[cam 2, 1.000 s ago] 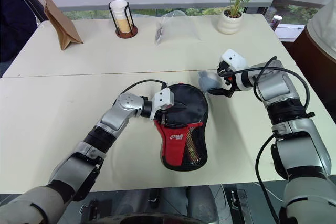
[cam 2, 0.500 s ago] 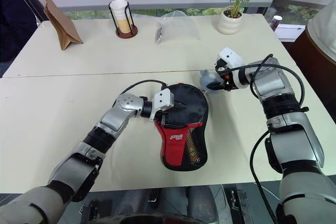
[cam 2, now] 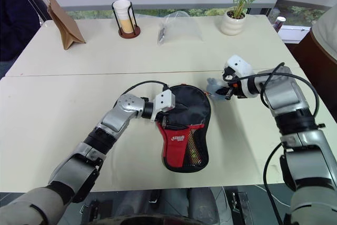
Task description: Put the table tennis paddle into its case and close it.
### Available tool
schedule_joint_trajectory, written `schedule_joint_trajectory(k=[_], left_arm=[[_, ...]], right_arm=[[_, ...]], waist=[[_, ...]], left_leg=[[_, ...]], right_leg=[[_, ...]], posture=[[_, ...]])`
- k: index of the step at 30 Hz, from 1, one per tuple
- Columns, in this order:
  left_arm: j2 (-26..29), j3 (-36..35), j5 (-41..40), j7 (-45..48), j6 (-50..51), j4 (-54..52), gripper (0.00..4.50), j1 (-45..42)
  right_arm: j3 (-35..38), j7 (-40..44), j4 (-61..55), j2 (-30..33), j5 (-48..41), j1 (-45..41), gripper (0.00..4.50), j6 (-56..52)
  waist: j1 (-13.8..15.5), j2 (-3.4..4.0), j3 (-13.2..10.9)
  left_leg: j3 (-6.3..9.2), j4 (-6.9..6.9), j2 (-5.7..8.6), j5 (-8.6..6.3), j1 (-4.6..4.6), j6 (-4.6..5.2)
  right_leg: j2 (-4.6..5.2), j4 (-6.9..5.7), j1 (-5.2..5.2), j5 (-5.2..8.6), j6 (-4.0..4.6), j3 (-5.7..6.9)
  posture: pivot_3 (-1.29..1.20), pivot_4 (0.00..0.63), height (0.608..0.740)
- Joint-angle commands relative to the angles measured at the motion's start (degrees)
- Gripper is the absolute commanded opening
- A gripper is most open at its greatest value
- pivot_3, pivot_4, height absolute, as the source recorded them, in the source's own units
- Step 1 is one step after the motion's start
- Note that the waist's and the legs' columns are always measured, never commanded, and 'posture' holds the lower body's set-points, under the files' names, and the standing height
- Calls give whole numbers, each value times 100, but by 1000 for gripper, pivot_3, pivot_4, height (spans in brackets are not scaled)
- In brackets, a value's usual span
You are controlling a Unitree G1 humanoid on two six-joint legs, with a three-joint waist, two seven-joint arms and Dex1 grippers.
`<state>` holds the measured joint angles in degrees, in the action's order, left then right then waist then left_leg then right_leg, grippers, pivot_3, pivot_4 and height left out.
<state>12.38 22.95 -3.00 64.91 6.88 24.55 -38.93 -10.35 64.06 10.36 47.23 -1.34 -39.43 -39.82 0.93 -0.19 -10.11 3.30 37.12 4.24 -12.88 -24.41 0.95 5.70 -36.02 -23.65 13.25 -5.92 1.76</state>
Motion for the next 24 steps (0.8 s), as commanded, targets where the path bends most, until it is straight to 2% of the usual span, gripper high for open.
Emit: schedule_joint_trajectory(k=[1, 6, 12, 24], left_arm=[[122, 243, 313, 10, 91, 249, 3984, 158], [119, 268, 310, 41, 107, 257, 3984, 164], [115, 294, 321, 81, 107, 329, 3984, 127], [63, 287, 336, 12, 64, 508, 3984, 41]], right_arm=[[353, -120, -1076, 313, -211, 475, 62, -566], [729, -433, -2218, 576, -414, 1236, 62, -1210], [1162, -682, -3074, 841, -699, 1896, 62, -1707], [2134, -585, -4998, 1318, -1835, 3348, 62, -2552]], waist=[[-6, 0, 1], [-6, -1, 1], [-3, -2, 2], [5, -6, 4]], left_leg=[[0, 1, 0, 0, 1, 1], [1, 2, 0, -1, 2, 1], [1, 2, 0, -2, 3, 3], [5, 3, -3, -3, 4, 5]], right_leg=[[7, 0, 1, 0, 0, 0], [13, 2, 5, 1, -1, 3], [16, 4, 9, 2, -2, 6], [17, 15, 19, 4, -5, 14]], posture=[[0, 150, 734], [0, 150, 734], [0, 150, 734], [0, 150, 734]])
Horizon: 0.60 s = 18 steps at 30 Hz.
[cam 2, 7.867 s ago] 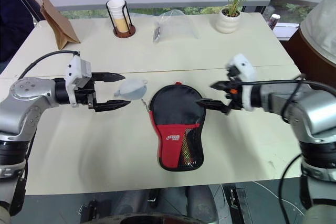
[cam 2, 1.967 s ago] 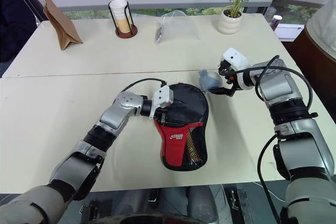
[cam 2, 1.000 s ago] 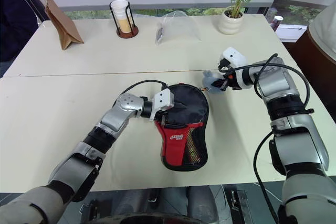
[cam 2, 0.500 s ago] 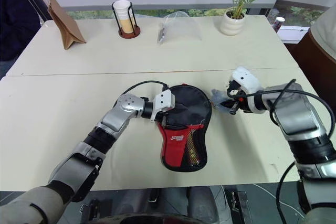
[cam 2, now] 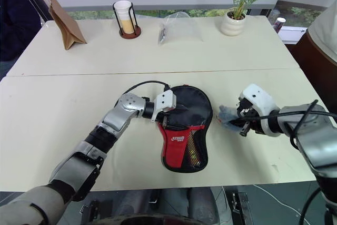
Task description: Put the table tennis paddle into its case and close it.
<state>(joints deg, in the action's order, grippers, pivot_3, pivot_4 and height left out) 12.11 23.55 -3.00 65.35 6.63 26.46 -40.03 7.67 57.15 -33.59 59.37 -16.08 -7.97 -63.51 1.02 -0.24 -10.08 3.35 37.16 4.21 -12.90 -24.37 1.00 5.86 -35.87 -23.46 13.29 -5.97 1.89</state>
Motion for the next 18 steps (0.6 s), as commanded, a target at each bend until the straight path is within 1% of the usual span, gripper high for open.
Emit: schedule_joint_trajectory(k=[1, 6, 11, 16, 18], left_arm=[[83, 225, 336, -40, 85, 331, 3984, 142], [55, 215, 335, -64, 59, 406, 3984, 101], [14, 208, 342, -90, 30, 474, 3984, 63], [11, 210, 347, -108, 16, 485, 3984, 60], [14, 212, 351, -113, 17, 487, 3984, 60]], right_arm=[[401, 82, -751, 96, -468, 290, 62, -267], [540, -37, -1309, 84, -902, 640, 62, -517], [549, -145, -1628, 150, -1132, 937, 62, -528], [516, -166, -1806, 466, -1148, 1298, 62, -330], [574, -129, -1854, 579, -1139, 1477, 62, -213]], waist=[[-5, -1, 1], [-4, -3, 2], [2, -7, 7], [19, -11, 10], [70, -11, 10]], left_leg=[[0, 0, -1, 0, 1, 0], [1, 0, -4, 0, 1, 1], [2, 1, -5, -2, 1, 3], [2, 0, -5, -3, 0, 5], [2, 0, -5, -4, 0, 6]], right_leg=[[0, 2, 2, 0, 0, 0], [-1, 21, 10, 1, 0, 5], [-1, 42, 21, 1, 2, 7], [1, 51, 25, 5, 9, 8], [1, 51, 25, 5, 8, 8]], posture=[[0, 150, 734], [0, 150, 734], [0, 150, 734], [0, 150, 734], [0, 150, 734]])
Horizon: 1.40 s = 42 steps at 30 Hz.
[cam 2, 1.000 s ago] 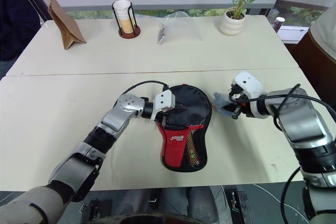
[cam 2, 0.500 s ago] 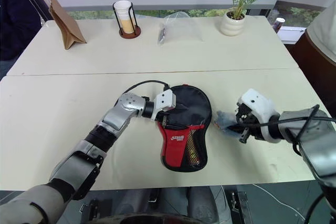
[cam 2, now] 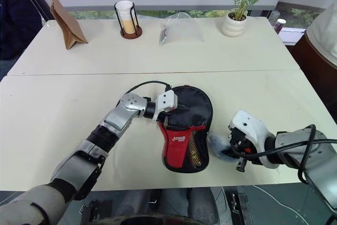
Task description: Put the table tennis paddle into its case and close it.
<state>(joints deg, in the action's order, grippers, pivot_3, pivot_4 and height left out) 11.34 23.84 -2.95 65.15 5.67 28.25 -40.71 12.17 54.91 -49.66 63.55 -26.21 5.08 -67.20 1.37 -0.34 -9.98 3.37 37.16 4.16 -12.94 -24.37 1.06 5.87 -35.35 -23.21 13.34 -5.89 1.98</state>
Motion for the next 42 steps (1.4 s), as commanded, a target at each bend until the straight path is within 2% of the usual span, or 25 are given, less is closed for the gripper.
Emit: schedule_joint_trajectory(k=[1, 11, 18, 26, 30, 35, 39, 40, 42], left_arm=[[96, 183, 346, -94, 115, 301, 3984, 132], [44, 192, 362, -169, 107, 365, 3984, 103], [19, 201, 386, -172, 73, 421, 3984, 89], [-6, 179, 395, -173, -3, 561, 3984, 7], [-45, 165, 402, -191, -69, 664, 3984, -63], [-58, 153, 393, -207, -112, 720, 3984, -108], [-30, 125, 377, -211, -116, 696, 3984, -107], [-17, 116, 372, -212, -115, 681, 3984, -100], [2, 98, 359, -210, -116, 663, 3984, -89]], right_arm=[[159, 100, -267, 204, -134, 247, 62, 183], [978, 537, -586, 642, 78, 1534, 62, 724], [1784, 1033, -629, 624, 472, 2487, 62, 1208], [2358, 1226, 85, 692, 840, 2338, 62, 1554], [1826, 909, 767, 913, 862, 1433, 62, 1825], [242, 273, 1479, 906, 1096, -72, 62, 2182], [-776, 149, 1862, 700, 1206, -966, 62, 2231], [-945, 113, 1956, 636, 1246, -1145, 1127, 2247], [-1172, 61, 2103, 522, 1275, -1440, 2059, 2209]], waist=[[59, -2, 2], [100, -9, 8], [108, -13, 16], [110, -14, 18], [101, -14, 18], [91, -13, 18], [88, -13, 18], [87, -13, 18], [87, -13, 18]], left_leg=[[0, 0, 0, 0, 0, 0], [-1, 0, -2, -2, 0, 3], [-1, 1, -2, -3, 1, 3], [-1, 4, -2, -4, 1, 2], [-3, 6, -2, -4, 1, 2], [-4, 4, -2, -8, -1, -5], [-4, 3, -2, -4, -3, 2], [-4, 3, -2, -4, -4, 2], [-4, 3, -2, -4, -4, 2]], right_leg=[[0, 1, 0, 0, 0, 0], [0, 7, 5, 2, 4, 2], [0, 11, 10, 2, 2, 3], [1, 13, 12, 1, -1, 3], [4, 14, 13, -1, -2, 3], [5, 19, 9, -1, 0, 3], [4, 21, 6, -3, 3, 2], [4, 21, 4, -3, 3, 2], [4, 21, 4, -3, 3, 2]], posture=[[0, 150, 734], [0, 150, 734], [0, 150, 734], [0, 150, 734], [0, 150, 734], [0, 150, 734], [0, 150, 734], [0, 150, 734], [0, 150, 734]])
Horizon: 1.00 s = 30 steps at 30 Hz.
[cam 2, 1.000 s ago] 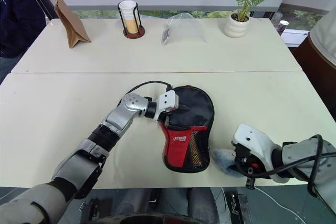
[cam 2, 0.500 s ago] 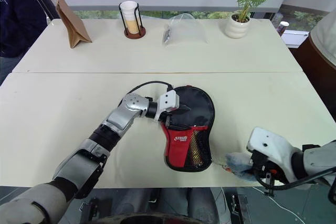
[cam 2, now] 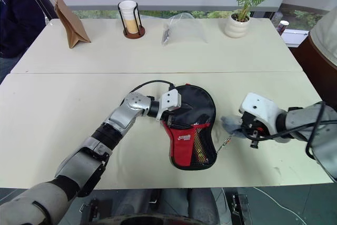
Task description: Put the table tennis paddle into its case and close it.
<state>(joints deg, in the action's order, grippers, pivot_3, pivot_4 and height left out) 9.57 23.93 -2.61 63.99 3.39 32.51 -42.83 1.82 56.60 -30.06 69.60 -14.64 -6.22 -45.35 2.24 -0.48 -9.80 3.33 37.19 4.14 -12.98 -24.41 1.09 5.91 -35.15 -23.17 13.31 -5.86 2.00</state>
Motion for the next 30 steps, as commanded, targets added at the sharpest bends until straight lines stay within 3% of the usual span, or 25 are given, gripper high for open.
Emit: schedule_joint_trajectory(k=[1, 5, 11, 18, 30], left_arm=[[184, 67, 308, -102, 104, 218, 3984, 133], [190, -28, 215, -102, 96, 161, 3984, 140], [283, -385, -113, -77, 230, -151, 3984, -41], [1023, -1349, -1148, 320, 1612, -1528, 3984, -425], [3347, -2454, -2501, 1036, 3429, -3886, 3984, 414]], right_arm=[[-191, -114, 180, -118, 116, -433, 2585, 12], [-167, -157, 251, -224, 8, -779, 4481, -182], [648, 198, 255, -116, -645, -1128, 4481, -427], [1626, 697, 437, 340, -1139, -1280, 4481, -464], [2096, 1029, 420, 425, -1450, -1039, 4481, -246]], waist=[[0, 1, 1], [-3, 3, 2], [-14, 7, -1], [6, 16, -27], [-40, 50, -49]], left_leg=[[0, 0, 0, 0, 0, 0], [0, -1, 0, 0, 1, 0], [0, -1, 0, 0, -2, 0], [0, -5, -2, 1, -18, 1], [-8, -15, -2, -7, -21, 9]], right_leg=[[0, 0, 0, 0, 0, 0], [-2, -2, -2, -1, 0, -1], [-4, -4, -9, -1, 0, -2], [-9, -8, -28, -10, -15, -1], [-3, -7, -39, 0, 4, -13]], posture=[[0, 150, 734], [0, 150, 734], [0, 150, 734], [0, 150, 734], [0, 150, 734]])
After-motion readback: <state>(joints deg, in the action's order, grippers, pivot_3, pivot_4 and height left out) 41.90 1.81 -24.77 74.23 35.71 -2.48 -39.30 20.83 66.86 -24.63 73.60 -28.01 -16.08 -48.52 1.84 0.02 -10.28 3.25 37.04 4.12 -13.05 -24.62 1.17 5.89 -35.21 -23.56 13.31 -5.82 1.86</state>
